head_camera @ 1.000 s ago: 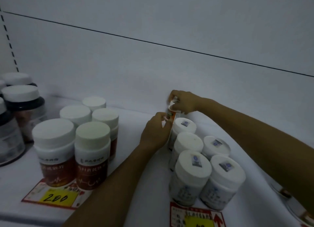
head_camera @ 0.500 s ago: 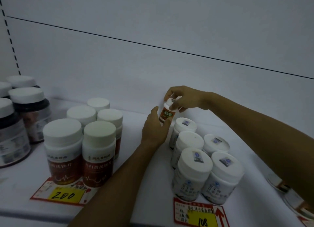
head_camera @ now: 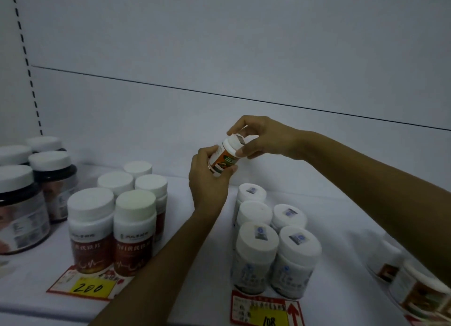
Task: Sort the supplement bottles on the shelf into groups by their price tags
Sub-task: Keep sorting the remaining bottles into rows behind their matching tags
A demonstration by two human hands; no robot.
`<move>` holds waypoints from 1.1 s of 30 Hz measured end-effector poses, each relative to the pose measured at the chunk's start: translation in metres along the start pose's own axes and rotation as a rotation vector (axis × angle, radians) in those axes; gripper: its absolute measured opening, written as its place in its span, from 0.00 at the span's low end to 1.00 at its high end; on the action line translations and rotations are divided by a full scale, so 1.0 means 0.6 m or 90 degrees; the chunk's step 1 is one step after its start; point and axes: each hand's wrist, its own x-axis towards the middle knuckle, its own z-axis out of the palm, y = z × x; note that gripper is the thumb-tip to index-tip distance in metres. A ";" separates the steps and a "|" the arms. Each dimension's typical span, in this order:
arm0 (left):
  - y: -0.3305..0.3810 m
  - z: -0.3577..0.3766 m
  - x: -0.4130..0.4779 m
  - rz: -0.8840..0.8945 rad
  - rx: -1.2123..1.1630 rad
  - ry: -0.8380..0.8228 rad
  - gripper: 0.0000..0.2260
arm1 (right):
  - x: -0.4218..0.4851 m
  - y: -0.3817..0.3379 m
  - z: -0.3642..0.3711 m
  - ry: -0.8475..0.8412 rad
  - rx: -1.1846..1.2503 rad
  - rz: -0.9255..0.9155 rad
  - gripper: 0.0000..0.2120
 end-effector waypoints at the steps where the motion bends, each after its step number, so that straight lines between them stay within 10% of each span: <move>1: 0.010 0.001 0.002 0.011 0.010 -0.013 0.20 | -0.008 -0.001 -0.009 0.006 -0.004 -0.005 0.18; 16: 0.202 0.119 -0.030 0.148 0.155 -0.180 0.20 | -0.176 0.045 -0.146 0.214 0.108 -0.071 0.18; 33: 0.196 0.288 -0.262 -0.140 0.051 -0.285 0.19 | -0.353 0.252 -0.218 0.179 0.179 0.054 0.17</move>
